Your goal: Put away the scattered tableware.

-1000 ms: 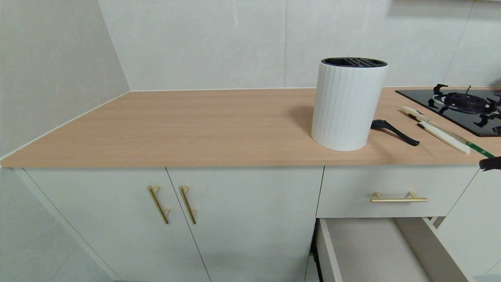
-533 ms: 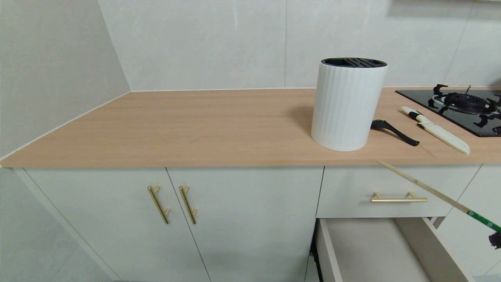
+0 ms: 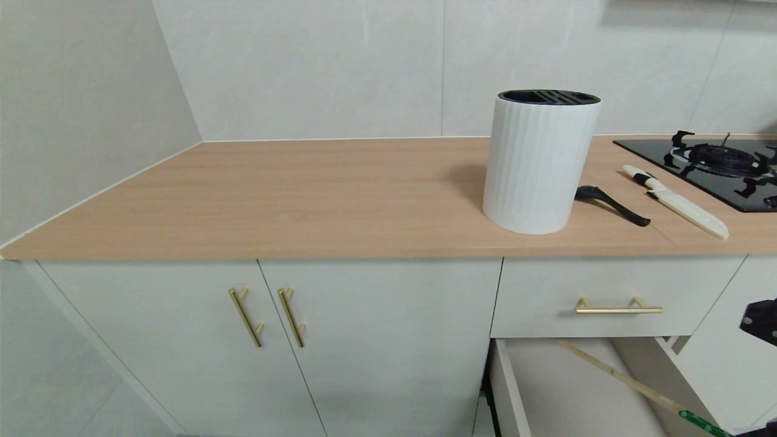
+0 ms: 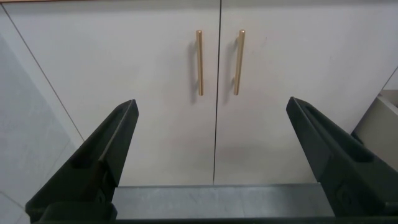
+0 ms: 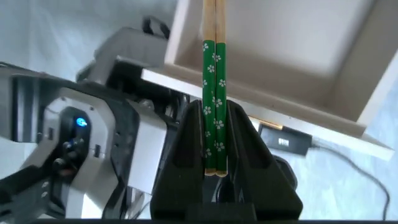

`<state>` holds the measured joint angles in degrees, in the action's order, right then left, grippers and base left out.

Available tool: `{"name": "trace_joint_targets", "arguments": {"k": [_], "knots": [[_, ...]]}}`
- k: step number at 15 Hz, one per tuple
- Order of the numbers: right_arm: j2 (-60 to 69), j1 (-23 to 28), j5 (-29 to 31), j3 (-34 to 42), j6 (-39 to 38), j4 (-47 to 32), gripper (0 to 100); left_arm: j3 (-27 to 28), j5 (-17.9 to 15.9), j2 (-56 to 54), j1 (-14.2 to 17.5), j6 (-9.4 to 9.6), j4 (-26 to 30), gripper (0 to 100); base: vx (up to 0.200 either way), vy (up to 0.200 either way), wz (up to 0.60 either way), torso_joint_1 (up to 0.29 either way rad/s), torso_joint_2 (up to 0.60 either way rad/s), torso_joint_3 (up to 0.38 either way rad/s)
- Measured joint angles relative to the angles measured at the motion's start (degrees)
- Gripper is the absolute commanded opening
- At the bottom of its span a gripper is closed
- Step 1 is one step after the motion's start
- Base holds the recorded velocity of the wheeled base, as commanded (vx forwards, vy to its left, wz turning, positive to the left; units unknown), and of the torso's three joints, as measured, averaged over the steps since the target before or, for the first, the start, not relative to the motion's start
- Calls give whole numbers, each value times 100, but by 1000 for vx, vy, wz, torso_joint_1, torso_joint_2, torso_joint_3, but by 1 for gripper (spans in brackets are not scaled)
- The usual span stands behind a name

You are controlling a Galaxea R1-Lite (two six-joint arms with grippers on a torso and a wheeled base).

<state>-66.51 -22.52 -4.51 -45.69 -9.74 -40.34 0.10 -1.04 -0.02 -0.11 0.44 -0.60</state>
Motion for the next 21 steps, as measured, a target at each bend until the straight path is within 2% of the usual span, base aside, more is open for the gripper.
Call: {"name": "trace_joint_targets", "arguments": {"k": [4,9,13,21], "knots": [[-1011,69,16,639,-101,1412,0,0,2,0,1,0,0,100,0,0,0,0,0,0],[-2186,350,134,920,-407,2233,0,0,0,0,4,0,0,100,0,0,0,0,0,0],[-2549,447,176,936,-492,2406,0,0,2,0,0,-1,2,100,0,0,0,-57,202,145],[-2798,461,295,931,-508,2844,0,-2,2,0,0,0,5,100,0,0,0,-74,426,348]]}}
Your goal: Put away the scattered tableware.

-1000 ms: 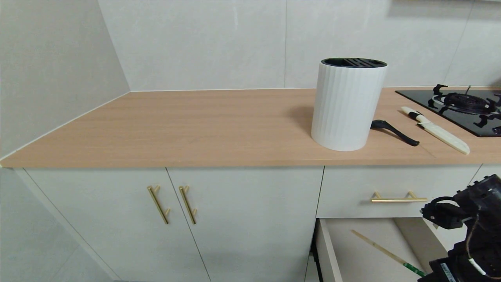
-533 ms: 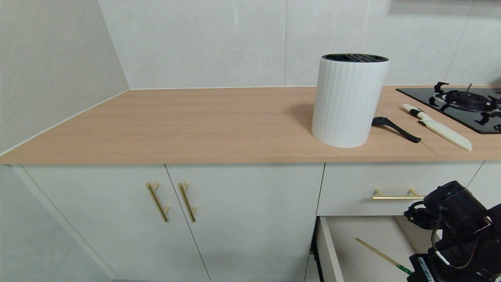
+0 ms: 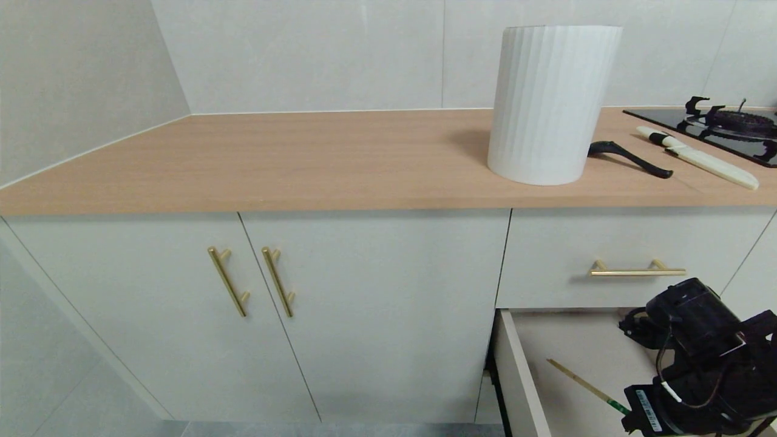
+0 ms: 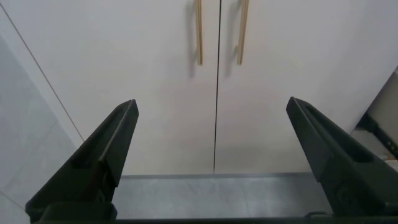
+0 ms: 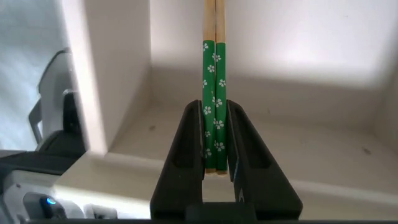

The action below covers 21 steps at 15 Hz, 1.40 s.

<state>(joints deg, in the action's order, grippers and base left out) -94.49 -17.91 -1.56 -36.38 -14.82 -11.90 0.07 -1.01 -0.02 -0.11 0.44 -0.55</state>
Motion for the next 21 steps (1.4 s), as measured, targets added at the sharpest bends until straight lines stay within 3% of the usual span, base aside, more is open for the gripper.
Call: {"name": "trace_joint_targets", "arguments": {"k": [6,9,15,21], "knots": [[-549,-4,55,-22,27,1219,0,2,0,0,0,0,-7,100,0,0,0,-6,69,61],[-1254,-2,423,-22,18,1904,0,2,-2,0,1,0,-5,100,0,0,0,0,0,0],[-2678,30,987,286,-235,4028,0,2,-2,0,4,0,-5,100,0,0,0,0,0,0],[-3198,68,1150,430,-244,4320,0,2,-5,0,4,0,-5,100,0,0,0,0,0,0]]}}
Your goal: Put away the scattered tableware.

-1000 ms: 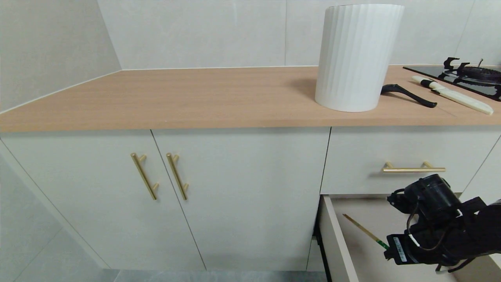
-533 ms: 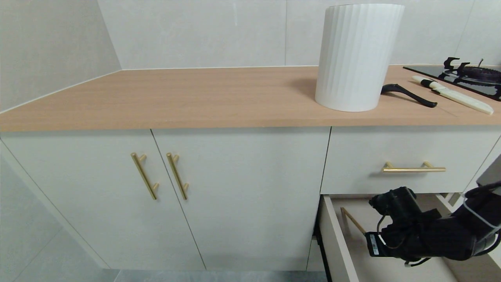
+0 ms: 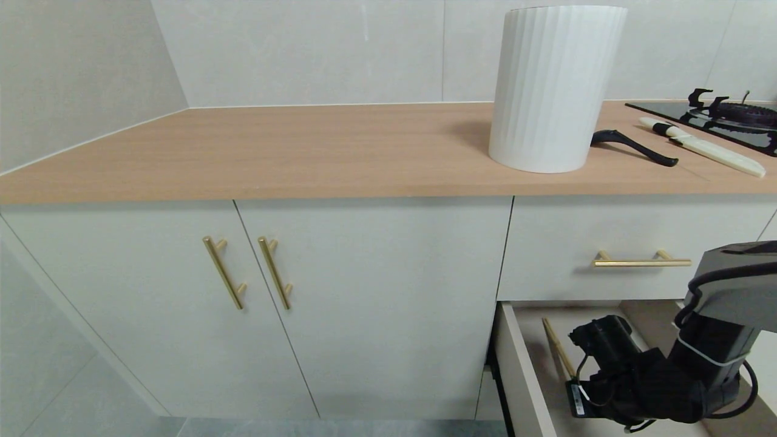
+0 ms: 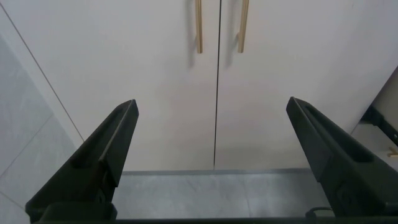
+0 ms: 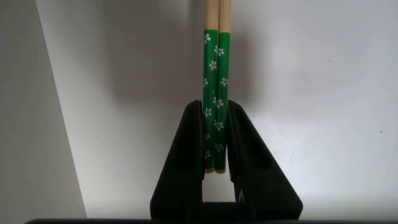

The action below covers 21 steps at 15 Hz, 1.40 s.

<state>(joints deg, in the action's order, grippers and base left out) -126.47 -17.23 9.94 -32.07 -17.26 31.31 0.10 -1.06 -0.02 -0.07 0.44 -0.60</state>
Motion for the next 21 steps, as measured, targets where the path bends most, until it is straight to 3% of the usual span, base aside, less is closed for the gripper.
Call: {"name": "trace_joint_targets", "arguments": {"k": [6,7,17,21], "knots": [[-52,9,7,46,2,88,0,0,5,0,-2,0,0,100,0,0,0,0,0,0],[-51,9,10,52,2,85,100,0,2,0,0,0,0,100,0,0,0,0,0,0],[402,-13,2,278,49,82,100,0,2,0,-4,0,0,100,0,0,0,0,0,0],[1955,56,-23,411,878,-521,100,0,5,0,0,0,0,100,0,0,0,0,0,0]]}}
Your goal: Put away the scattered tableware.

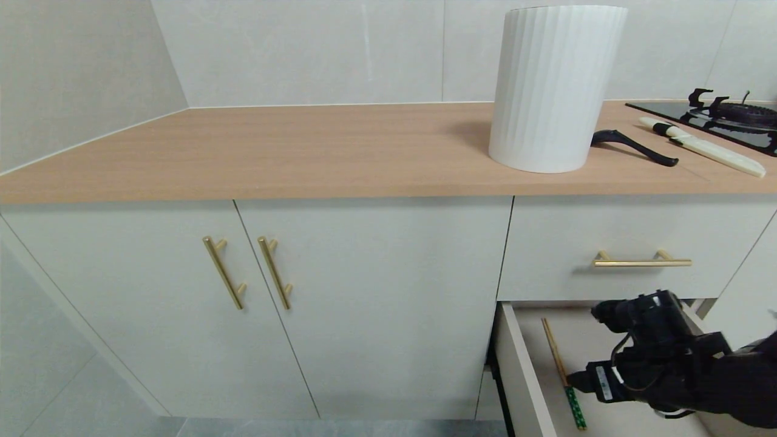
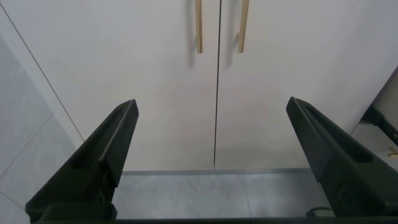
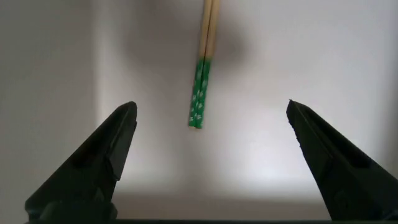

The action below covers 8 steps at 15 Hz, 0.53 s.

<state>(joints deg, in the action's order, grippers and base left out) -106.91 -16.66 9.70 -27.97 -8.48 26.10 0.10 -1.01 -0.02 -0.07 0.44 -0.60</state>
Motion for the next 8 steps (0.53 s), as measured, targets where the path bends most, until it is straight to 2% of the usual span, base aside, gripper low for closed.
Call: {"name": "trace_joint_targets", "arguments": {"k": [2,4,6,8], "knots": [[1025,148,-34,-478,402,-1093,100,0,0,0,0,-1,0,100,0,0,0,0,0,0],[1714,336,-183,-1217,638,-1805,100,0,-2,0,-4,0,2,100,0,0,0,0,0,0],[2169,451,-335,-1564,828,-1992,100,0,-2,0,-4,-1,2,100,0,0,0,0,0,0],[2433,482,-423,-1680,873,-1987,100,0,-5,0,0,0,2,100,0,0,0,12,-232,-249]]}}
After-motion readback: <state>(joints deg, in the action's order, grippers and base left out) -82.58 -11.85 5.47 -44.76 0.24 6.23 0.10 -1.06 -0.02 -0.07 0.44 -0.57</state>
